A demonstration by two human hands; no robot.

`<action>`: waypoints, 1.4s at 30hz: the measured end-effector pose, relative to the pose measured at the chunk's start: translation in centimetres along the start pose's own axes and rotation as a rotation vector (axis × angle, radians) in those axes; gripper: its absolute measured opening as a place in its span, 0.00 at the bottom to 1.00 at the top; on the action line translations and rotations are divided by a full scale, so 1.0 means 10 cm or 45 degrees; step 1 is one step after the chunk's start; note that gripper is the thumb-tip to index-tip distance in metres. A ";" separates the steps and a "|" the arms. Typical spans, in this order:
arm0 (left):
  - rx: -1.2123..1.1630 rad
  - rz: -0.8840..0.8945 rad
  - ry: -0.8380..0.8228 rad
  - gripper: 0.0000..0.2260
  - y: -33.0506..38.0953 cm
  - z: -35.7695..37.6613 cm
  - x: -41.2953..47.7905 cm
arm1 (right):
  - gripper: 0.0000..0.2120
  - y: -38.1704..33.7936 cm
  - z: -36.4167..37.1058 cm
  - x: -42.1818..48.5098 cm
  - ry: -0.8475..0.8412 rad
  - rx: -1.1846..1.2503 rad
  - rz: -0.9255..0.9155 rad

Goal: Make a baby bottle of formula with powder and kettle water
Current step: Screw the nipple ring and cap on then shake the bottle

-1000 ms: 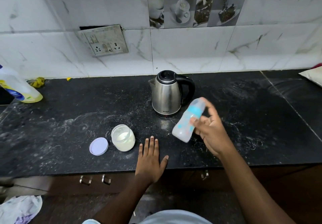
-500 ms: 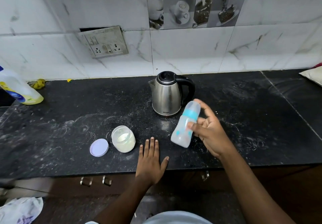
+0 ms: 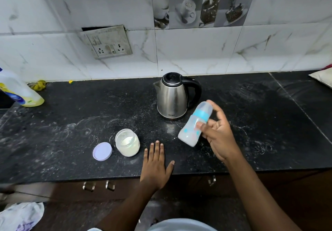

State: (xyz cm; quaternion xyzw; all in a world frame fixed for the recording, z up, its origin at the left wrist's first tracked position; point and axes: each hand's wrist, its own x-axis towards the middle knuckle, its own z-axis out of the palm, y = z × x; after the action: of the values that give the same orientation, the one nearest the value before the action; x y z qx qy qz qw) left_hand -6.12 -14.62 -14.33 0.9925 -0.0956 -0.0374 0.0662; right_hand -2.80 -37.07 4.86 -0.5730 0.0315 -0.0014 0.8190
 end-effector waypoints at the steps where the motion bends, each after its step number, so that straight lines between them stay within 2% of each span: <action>1: -0.002 -0.003 -0.002 0.39 0.01 -0.01 0.00 | 0.39 0.00 -0.02 0.01 0.070 0.054 -0.017; 3: -0.019 -0.002 -0.024 0.39 0.02 -0.01 0.00 | 0.38 0.01 -0.02 0.02 0.084 0.069 -0.006; 6: -0.028 0.009 -0.039 0.40 0.01 -0.03 0.00 | 0.38 0.02 0.03 -0.02 -0.124 -0.097 0.037; 9: -0.023 0.008 -0.009 0.40 0.00 -0.03 0.00 | 0.34 0.05 0.01 0.01 0.088 0.045 -0.015; 10: -0.026 0.005 -0.011 0.40 0.01 -0.02 -0.01 | 0.34 0.05 0.01 0.02 0.081 0.039 0.001; 13: -0.020 0.007 -0.030 0.40 0.01 -0.03 -0.01 | 0.37 0.01 0.02 -0.04 -0.113 -0.111 0.047; 16: -0.021 0.005 -0.034 0.40 0.01 -0.04 -0.01 | 0.35 0.03 -0.03 -0.01 0.114 0.034 -0.021; 17: -0.019 0.006 -0.038 0.40 0.01 -0.04 -0.01 | 0.35 0.03 -0.04 0.00 0.113 0.028 -0.020; 20: -0.013 0.010 -0.033 0.39 0.00 -0.02 -0.01 | 0.36 0.02 -0.03 -0.05 -0.123 -0.147 0.073; 23: -0.006 0.009 -0.004 0.39 0.00 0.00 0.00 | 0.33 0.09 -0.03 -0.04 0.082 -0.037 0.040; 24: -0.011 0.008 0.001 0.39 0.01 -0.01 0.00 | 0.32 0.12 -0.03 -0.04 0.102 -0.034 0.039; 27: -0.018 0.005 -0.031 0.40 0.01 -0.05 -0.01 | 0.34 0.14 -0.02 -0.07 -0.070 -0.144 0.105; 31: -0.010 -0.002 -0.014 0.39 0.02 -0.06 -0.02 | 0.33 0.10 -0.07 -0.02 0.140 0.021 0.042; 34: 0.008 0.007 -0.003 0.38 0.02 -0.04 -0.02 | 0.35 0.04 -0.04 -0.05 -0.068 -0.134 0.100; 38: 0.014 -0.001 0.009 0.38 0.03 -0.04 -0.01 | 0.34 0.03 -0.08 -0.01 0.108 -0.062 0.020; 41: 0.016 -0.001 0.031 0.38 0.02 -0.02 -0.01 | 0.34 -0.01 -0.05 -0.05 -0.079 -0.192 0.067; 42: 0.019 -0.003 0.028 0.38 0.02 -0.03 -0.01 | 0.34 -0.01 -0.05 -0.06 -0.058 -0.178 0.063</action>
State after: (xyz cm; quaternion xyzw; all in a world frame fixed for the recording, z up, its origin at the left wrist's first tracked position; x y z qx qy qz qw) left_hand -6.20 -14.80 -14.04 0.9934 -0.0939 -0.0259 0.0598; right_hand -3.38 -37.50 4.78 -0.6277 0.0269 0.0340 0.7773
